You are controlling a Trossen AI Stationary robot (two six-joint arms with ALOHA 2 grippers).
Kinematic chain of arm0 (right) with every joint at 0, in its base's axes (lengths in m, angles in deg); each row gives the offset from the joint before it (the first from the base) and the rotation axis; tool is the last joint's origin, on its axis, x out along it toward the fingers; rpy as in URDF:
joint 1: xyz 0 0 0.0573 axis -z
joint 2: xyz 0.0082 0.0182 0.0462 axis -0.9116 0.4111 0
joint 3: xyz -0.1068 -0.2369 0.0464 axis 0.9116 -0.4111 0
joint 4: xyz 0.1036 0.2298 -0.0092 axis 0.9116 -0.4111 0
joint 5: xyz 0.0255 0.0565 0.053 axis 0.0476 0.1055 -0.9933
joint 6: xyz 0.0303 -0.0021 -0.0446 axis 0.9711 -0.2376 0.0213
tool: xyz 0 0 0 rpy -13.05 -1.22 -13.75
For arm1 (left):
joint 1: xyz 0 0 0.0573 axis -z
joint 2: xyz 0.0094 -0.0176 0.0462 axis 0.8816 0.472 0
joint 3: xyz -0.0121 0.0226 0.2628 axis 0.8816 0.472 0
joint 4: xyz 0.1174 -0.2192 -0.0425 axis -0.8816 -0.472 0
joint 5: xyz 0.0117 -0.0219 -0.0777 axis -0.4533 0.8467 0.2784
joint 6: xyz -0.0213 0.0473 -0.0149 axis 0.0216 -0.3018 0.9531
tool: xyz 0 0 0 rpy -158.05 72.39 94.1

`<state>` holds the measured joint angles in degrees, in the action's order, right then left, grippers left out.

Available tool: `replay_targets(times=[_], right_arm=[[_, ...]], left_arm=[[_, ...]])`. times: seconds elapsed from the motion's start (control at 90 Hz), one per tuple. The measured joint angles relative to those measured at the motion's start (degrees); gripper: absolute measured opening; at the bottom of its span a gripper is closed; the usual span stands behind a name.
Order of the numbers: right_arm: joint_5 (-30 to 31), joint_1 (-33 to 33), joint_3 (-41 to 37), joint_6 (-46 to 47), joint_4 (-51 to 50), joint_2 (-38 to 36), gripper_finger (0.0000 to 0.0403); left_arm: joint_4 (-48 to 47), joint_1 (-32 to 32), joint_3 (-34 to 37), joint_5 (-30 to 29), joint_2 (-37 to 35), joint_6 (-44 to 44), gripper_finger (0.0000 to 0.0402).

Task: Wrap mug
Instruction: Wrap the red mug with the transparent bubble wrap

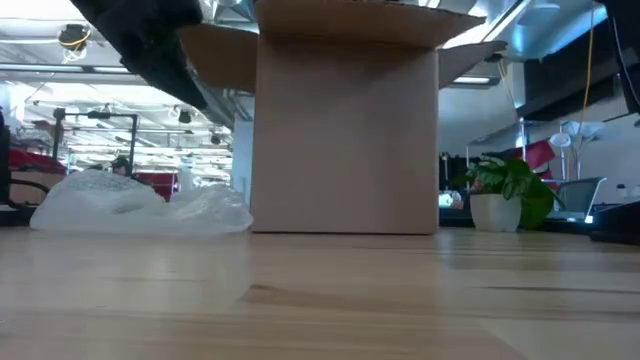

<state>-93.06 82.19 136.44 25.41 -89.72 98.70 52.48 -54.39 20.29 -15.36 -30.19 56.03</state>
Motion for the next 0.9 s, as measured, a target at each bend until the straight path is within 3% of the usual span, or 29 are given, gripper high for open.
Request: replay_targets(times=[0.267, 0.389, 0.544, 0.711, 0.9], right_arm=[[4.77, -12.61, 0.44, 1.49, -2.27, 0.02, 0.0107], [9.21, -19.89, 0.39, 2.77, -0.18, 0.09, 0.0076], [10.65, -27.13, -3.05, 3.09, 5.06, 0.11, 0.0016], [15.04, -30.84, -10.28, 8.28, 12.27, 2.52, 0.0012], [13.04, -31.62, -17.97, 11.53, 24.42, 8.96, 0.0002]], left_arm=[[-6.59, 0.07, 0.0, -0.01, -8.35, 2.18, 0.0], [-9.94, 0.13, 0.0, -0.01, -11.61, 3.62, 0.0], [-14.18, 1.85, 0.0, 0.0, -14.73, 5.35, 0.0], [-18.14, 4.89, 0.0, -0.02, -16.81, 8.03, 0.0], [-18.8, 8.47, 0.0, -0.01, -16.74, 8.66, 0.0]])
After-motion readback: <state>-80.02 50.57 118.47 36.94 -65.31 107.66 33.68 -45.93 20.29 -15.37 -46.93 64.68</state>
